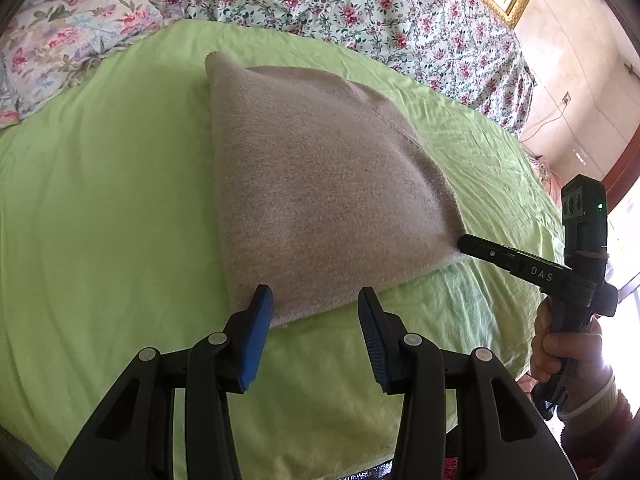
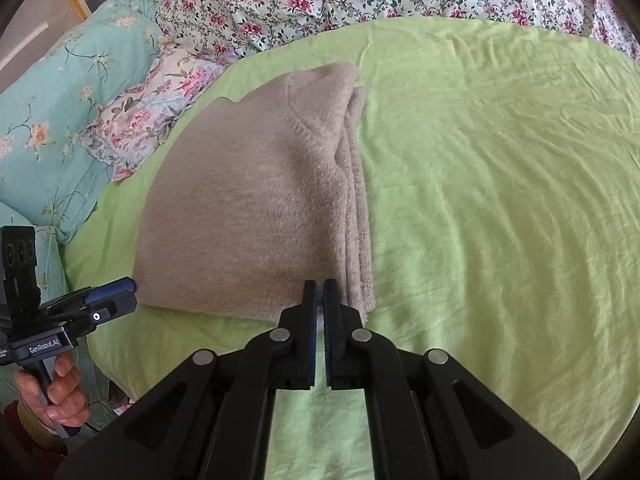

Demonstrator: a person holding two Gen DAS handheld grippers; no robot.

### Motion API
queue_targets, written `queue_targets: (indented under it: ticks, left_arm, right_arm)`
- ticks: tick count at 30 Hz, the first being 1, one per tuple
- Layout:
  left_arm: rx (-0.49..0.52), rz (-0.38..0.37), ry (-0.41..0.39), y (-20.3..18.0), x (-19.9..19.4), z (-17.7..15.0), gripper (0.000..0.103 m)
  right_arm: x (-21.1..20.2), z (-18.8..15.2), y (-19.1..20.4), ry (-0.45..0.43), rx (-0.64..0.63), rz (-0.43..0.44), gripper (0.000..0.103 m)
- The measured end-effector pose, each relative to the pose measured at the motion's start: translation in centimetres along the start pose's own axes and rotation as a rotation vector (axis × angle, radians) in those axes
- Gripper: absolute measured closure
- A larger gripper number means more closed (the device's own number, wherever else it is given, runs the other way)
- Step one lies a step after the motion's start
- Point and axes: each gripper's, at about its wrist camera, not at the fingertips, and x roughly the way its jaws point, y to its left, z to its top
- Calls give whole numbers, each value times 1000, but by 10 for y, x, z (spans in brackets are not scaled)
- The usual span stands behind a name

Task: Fold small clothes
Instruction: 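Press the folded sweater flat and open both grippers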

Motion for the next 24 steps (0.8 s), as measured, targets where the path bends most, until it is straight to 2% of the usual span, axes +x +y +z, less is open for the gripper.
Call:
queue_targets:
  ticks: [5, 7, 9, 11, 16, 17, 18, 19, 22, 24]
  left_arm:
    - [-9, 26, -31, 4, -13, 7, 54]
    - [-23, 32, -53, 9, -18, 13, 52]
    - [-39, 46, -61, 16, -18, 19, 51]
    - [-58, 60, -55, 25, -14, 24, 51]
    - [-89, 78, -28, 39, 3, 33, 51]
    - [-92, 81, -18, 40, 7, 35, 51]
    - [-90, 85, -11, 40, 10, 37, 51]
    - [-83, 90, -8, 39, 12, 38, 51]
    - [-73, 96, 5, 38, 20, 38, 51]
    - [-79, 95, 25, 40, 28, 38, 51]
  right_arm:
    - [-13, 20, 7, -55, 11, 49, 99]
    - [-10, 36, 8, -71, 15, 63, 95]
    - [1, 54, 4, -80, 33, 61, 69]
    - [16, 71, -7, -91, 85, 70, 63]
    - [61, 109, -29, -72, 186, 114, 63]
    - [69, 115, -33, -54, 208, 135, 69]
    - [77, 119, -37, -35, 227, 154, 86]
    - [78, 122, -38, -32, 237, 153, 92]
    - [59, 122, -30, -110, 202, 160, 94]
    - [65, 119, -26, -81, 168, 106, 94]
